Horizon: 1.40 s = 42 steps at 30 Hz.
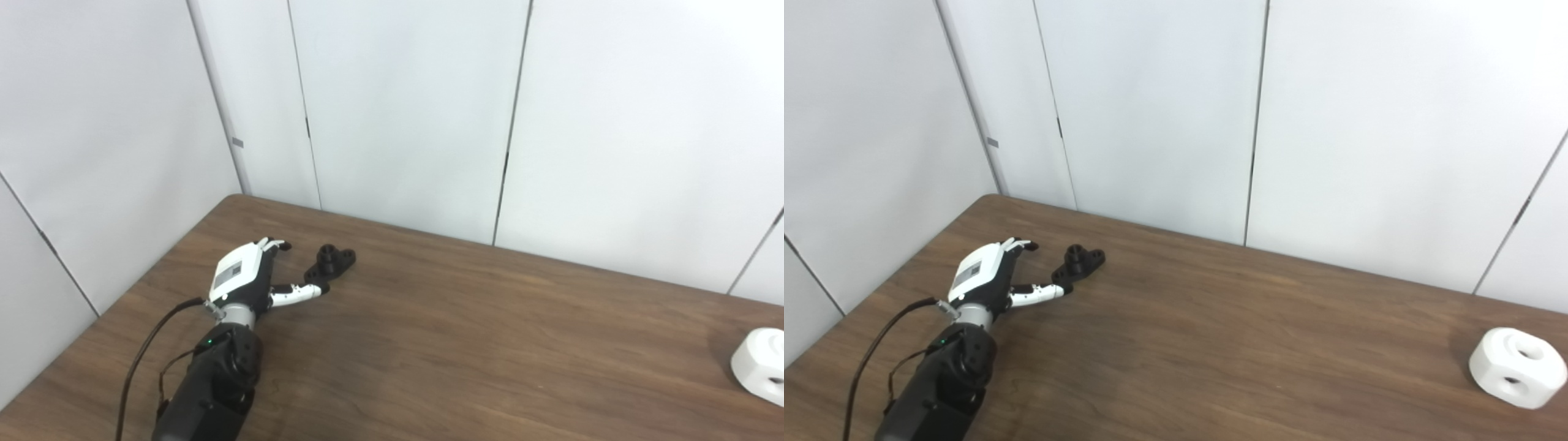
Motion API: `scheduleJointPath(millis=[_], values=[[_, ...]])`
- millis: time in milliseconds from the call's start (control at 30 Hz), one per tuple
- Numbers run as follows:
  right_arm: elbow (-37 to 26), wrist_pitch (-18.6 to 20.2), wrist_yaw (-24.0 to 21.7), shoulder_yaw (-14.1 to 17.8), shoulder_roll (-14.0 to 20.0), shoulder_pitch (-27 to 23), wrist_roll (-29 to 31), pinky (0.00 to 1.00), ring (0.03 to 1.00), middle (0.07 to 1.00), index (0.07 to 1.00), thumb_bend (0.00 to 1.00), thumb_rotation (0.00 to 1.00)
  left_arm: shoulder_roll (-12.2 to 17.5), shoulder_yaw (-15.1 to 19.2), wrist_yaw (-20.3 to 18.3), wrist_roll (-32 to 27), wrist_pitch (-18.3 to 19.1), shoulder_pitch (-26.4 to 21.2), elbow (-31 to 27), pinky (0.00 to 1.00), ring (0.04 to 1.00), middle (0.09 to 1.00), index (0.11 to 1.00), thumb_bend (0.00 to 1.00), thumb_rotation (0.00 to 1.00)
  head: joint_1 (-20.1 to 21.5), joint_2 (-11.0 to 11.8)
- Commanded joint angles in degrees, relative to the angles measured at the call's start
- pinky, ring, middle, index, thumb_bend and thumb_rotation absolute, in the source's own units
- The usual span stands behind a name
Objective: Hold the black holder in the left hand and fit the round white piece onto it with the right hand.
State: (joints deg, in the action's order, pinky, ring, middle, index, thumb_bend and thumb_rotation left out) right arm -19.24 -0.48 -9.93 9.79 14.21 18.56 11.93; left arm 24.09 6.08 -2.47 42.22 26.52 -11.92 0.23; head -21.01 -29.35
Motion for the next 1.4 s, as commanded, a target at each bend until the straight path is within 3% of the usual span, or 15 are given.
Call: scheduleJointPath(millis=[0, 433, 667, 1367], values=[[-2.17, -0.82, 0.32, 0.25, 0.15, 0.06, -0.01, 1.00, 1.000, 1.000, 0.968, 0.52, 1.00, 2.08, 0.07, 1.91, -0.01, -0.08, -3.51, 0.74, 1.00, 0.985, 0.949, 0.849, 0.96, 0.55, 0.04, -0.06], [-2.87, -0.80, 0.58, -0.02, -0.29, 0.39, -0.66, 1.00, 1.000, 0.995, 0.969, 0.49, 1.00, 1.35, -2.83, 5.03, -3.06, -1.25, -10.76, 11.72, 1.00, 0.975, 0.937, 0.828, 0.92, 0.49, 1.22, -0.63], [-3.22, -0.49, 1.04, 0.02, -0.28, 0.42, -0.82, 1.00, 1.000, 0.986, 0.958, 0.50, 1.00, 2.17, -5.21, 6.00, -3.83, -1.56, -12.89, 15.57, 1.00, 0.969, 0.930, 0.824, 0.92, 0.51, 1.62, -0.81], [-4.06, -0.04, 1.05, 0.06, -0.05, 0.60, -0.78, 1.00, 1.000, 0.981, 0.956, 0.49, 1.00, 2.30, -7.43, 6.73, -3.62, 0.19, -13.91, 17.82, 1.00, 0.947, 0.883, 0.731, 0.88, 0.43, 1.97, -1.50]])
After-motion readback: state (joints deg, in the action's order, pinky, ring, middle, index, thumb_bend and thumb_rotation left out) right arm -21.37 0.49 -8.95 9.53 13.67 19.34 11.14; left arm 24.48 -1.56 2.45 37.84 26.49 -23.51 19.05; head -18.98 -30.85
